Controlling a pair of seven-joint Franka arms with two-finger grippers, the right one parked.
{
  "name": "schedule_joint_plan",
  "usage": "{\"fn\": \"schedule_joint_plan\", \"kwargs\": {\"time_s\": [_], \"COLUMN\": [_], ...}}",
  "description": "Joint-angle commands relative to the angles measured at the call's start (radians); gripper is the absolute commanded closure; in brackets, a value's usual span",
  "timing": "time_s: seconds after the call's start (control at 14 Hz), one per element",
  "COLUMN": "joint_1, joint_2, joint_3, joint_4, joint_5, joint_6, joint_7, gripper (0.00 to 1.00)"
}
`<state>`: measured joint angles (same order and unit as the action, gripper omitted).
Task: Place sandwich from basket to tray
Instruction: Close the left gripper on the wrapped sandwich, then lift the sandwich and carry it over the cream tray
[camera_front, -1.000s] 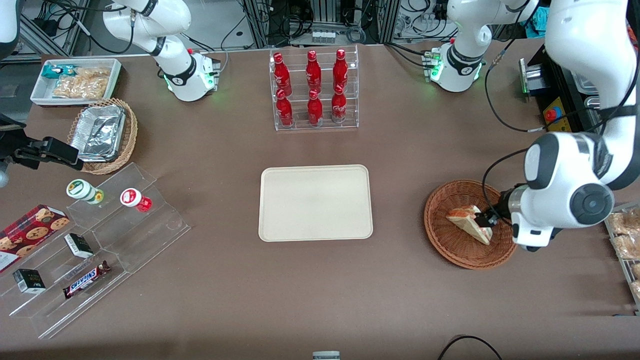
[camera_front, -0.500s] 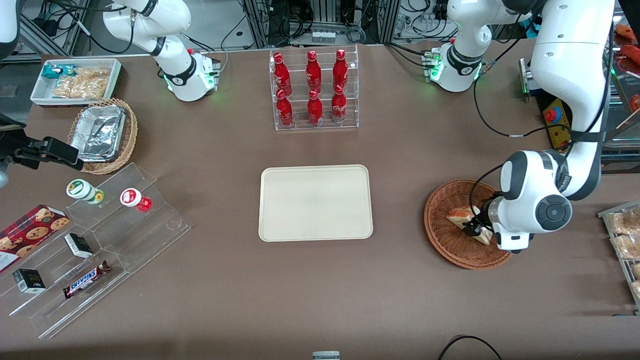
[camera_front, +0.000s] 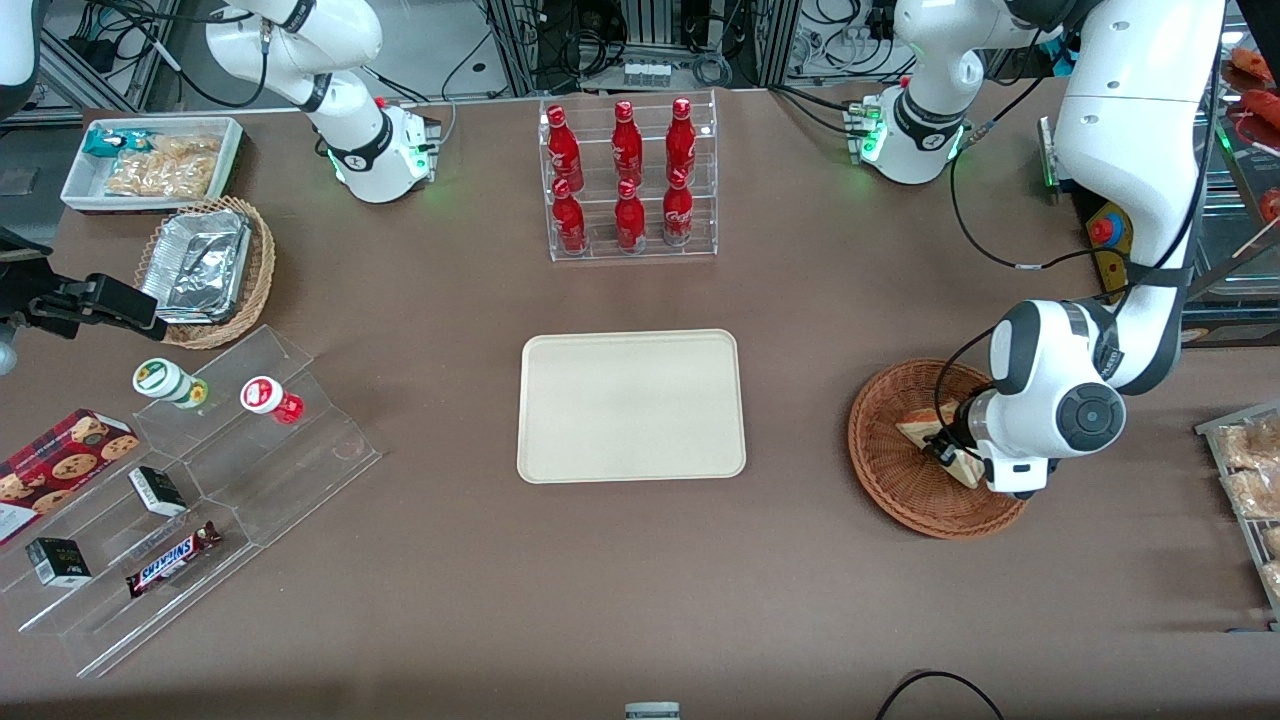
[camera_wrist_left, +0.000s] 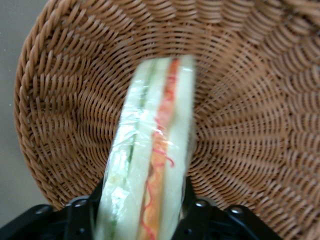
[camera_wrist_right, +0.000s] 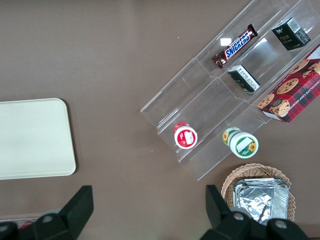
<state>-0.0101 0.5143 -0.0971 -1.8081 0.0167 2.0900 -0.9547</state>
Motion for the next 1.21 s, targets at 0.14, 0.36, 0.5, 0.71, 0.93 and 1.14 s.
{"fn": "schedule_joint_plan", "kwargs": {"time_s": [0.14,0.36,0.5,0.71,0.93,1.14], "joint_1": [-0.045,-0.184,-0.29,-0.45,-0.554,-0.596], "joint_2": [-0.065,-0.054,-0.019,0.1,0.248,0.337], "joint_3": [-0.018,-0.02,-0.02,-0.02,-0.023,-0.084], "joint_4": [0.12,0.263,0.318,0.459,0.625,0.679], "joint_5": [-0.001,-0.003,-0.003,-0.006,-0.012,-0.009], "joint_6": [-0.196,-0.352,-0.357,-0.352,-0.341,-0.259], "joint_7": [-0.023,-0.026,-0.026,-0.025,-0.015,-0.013], "gripper": [0.83,0.83,0.82,0.81,0.8,0.78]}}
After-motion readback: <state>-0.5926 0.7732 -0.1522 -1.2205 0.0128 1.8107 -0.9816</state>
